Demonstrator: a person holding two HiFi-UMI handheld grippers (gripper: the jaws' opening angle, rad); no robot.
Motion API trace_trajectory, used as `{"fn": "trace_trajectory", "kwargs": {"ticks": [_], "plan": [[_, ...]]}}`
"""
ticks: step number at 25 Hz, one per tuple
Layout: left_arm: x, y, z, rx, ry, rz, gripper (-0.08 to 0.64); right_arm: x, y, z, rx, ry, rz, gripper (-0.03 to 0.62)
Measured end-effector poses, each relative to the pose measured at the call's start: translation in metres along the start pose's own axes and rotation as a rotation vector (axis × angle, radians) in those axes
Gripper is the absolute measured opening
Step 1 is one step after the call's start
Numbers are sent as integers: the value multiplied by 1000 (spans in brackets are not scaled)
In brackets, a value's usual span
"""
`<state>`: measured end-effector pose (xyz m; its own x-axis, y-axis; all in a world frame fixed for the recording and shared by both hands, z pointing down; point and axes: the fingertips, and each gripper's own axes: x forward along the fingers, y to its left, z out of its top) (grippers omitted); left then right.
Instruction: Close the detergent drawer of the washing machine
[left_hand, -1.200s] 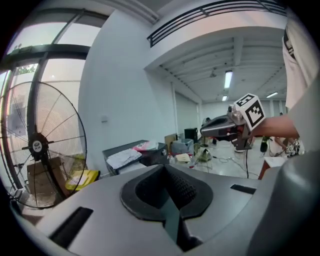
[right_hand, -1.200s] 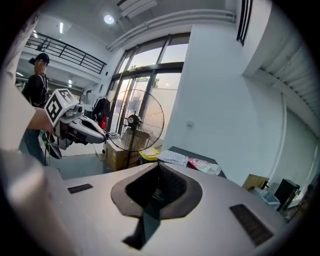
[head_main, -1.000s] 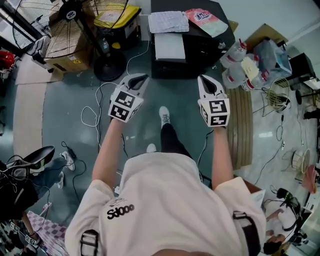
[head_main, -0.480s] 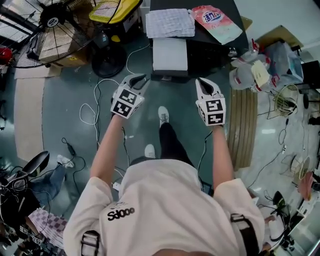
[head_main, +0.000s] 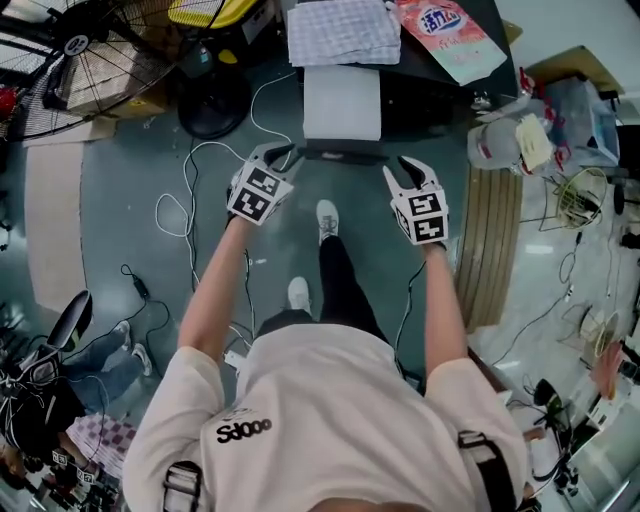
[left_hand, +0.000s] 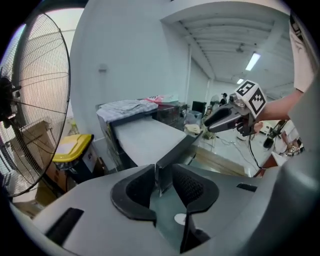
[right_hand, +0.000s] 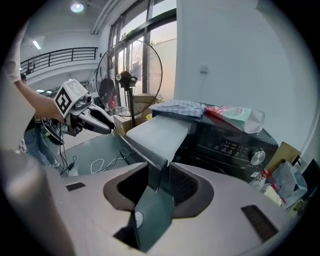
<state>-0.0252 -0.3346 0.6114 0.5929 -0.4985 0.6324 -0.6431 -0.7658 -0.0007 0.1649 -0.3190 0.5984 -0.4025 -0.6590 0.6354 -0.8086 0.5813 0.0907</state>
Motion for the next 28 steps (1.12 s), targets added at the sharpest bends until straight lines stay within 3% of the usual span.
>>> {"fn": "trace_trajectory", "kwargs": {"ticks": [8, 18, 28], "plan": [[21, 7, -19, -52, 28, -36, 127, 36, 2, -14, 61, 14, 20, 130], [29, 5, -17, -88, -11, -70, 91, 38, 5, -13, 22, 4, 37, 108], [31, 22, 1, -133, -65, -12, 91, 42, -8, 10, 43, -52, 7, 97]]}}
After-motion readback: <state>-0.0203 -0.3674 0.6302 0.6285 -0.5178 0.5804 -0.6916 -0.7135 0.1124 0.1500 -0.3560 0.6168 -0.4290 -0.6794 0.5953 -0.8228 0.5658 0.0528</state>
